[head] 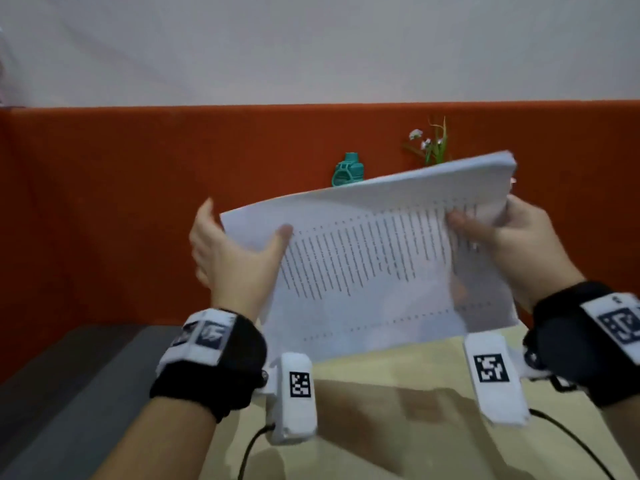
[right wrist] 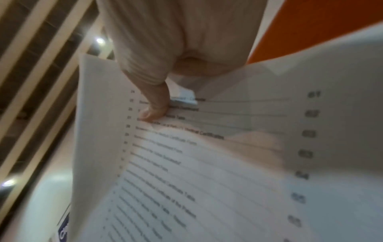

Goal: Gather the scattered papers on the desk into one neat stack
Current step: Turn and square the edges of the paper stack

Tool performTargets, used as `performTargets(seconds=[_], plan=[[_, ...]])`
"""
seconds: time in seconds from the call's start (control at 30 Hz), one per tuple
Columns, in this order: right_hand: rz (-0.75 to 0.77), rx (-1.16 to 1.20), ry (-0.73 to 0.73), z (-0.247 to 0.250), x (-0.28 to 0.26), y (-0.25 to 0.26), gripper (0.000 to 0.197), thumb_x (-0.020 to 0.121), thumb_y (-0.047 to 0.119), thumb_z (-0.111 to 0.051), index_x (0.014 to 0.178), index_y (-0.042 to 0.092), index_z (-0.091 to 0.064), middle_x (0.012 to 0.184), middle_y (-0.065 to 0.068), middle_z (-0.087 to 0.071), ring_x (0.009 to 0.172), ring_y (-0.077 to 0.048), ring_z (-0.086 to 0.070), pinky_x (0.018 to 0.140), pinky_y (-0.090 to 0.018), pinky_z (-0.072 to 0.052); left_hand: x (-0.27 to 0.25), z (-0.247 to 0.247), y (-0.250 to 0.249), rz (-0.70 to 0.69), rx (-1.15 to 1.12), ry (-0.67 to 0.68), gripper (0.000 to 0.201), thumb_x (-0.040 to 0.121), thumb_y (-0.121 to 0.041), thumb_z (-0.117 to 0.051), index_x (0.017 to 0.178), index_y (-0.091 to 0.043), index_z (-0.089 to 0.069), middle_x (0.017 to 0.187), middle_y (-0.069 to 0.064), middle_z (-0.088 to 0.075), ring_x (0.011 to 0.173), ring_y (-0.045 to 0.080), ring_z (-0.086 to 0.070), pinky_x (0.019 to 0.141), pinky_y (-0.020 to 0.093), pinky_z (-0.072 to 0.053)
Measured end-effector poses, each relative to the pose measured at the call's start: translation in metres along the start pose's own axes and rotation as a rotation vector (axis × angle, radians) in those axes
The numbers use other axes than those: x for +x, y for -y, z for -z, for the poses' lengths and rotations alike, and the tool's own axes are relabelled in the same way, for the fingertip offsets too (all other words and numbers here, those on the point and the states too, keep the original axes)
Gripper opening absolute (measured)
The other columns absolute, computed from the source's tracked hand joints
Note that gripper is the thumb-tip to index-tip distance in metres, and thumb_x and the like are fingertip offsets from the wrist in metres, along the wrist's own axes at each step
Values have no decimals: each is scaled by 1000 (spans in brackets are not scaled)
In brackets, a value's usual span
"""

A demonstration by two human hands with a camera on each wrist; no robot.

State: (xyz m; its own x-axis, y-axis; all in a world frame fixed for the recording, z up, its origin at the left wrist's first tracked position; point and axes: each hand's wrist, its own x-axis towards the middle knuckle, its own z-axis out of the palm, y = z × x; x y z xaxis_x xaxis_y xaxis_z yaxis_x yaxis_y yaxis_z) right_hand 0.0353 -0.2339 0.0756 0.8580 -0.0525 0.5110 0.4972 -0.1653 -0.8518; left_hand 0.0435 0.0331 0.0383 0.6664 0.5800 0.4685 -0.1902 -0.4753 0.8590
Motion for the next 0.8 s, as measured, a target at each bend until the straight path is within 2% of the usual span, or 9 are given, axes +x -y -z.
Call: performTargets(seconds=[0.07,0.13,0.2,0.33,0.47,0.6,0.67,0.73,0.8], plan=[[-36,46,-53,0,-8,-17,17,83,11,-67,90,27,-67,85,10,-74,75,-2,-72,73,-30,-55,-2,-2,19,269,-445,209,88,73,-39,-77,141,-11,-29,132,7,-55,119,23,-57,103,48,-45],[-54,48,-105,-3,-14,-28,18,83,11,-67,87,28,-66,79,14,-74,73,0,-70,73,-31,-54,-7,-6,29,257,-500,303,47,81,-21,-73,122,-11,-54,116,8,-68,104,24,-67,94,47,-52],[-68,55,-160,-8,-20,-36,16,83,14,-67,84,29,-64,74,19,-74,69,4,-69,69,-28,-52,-12,-8,27,185,-458,268,22,84,-10,-69,101,-21,-61,101,0,-71,95,22,-69,90,43,-54],[-108,91,-237,-10,-36,-49,14,83,20,-68,88,30,-60,86,12,-68,78,-4,-63,64,-24,-44,-16,-8,31,124,-522,235,21,84,-12,-69,94,-26,-58,97,-2,-69,91,22,-69,81,40,-56],[-255,132,-207,-13,-52,-68,16,86,17,-64,101,19,-61,91,6,-66,83,-10,-60,63,-24,-42,-32,-12,44,203,-415,362,27,85,-18,-68,110,-18,-58,98,-2,-69,89,17,-69,65,27,-56],[-262,155,-238,-7,-42,-71,15,87,16,-63,102,17,-62,94,4,-68,87,-14,-63,69,-28,-47,-24,-15,35,149,-387,375,19,88,-13,-63,107,-19,-61,96,-4,-71,91,17,-69,76,36,-56],[-261,168,-239,-3,-39,-72,20,87,17,-63,107,15,-61,97,2,-68,90,-14,-63,71,-30,-47,-21,-16,34,154,-421,380,21,88,-13,-65,108,-17,-63,100,-1,-72,90,16,-69,75,34,-56],[-315,150,-196,-6,-45,-79,15,86,18,-63,101,16,-62,98,2,-68,94,-18,-62,73,-34,-47,-30,-18,43,227,-401,409,21,88,-14,-65,109,-18,-63,103,1,-72,91,19,-69,71,32,-55],[-372,105,-155,-11,-51,-86,8,87,17,-62,95,20,-63,99,3,-68,98,-22,-61,85,-45,-49,-38,-20,55,315,-349,439,16,90,-16,-62,104,-22,-62,102,1,-71,96,25,-68,74,35,-54]])
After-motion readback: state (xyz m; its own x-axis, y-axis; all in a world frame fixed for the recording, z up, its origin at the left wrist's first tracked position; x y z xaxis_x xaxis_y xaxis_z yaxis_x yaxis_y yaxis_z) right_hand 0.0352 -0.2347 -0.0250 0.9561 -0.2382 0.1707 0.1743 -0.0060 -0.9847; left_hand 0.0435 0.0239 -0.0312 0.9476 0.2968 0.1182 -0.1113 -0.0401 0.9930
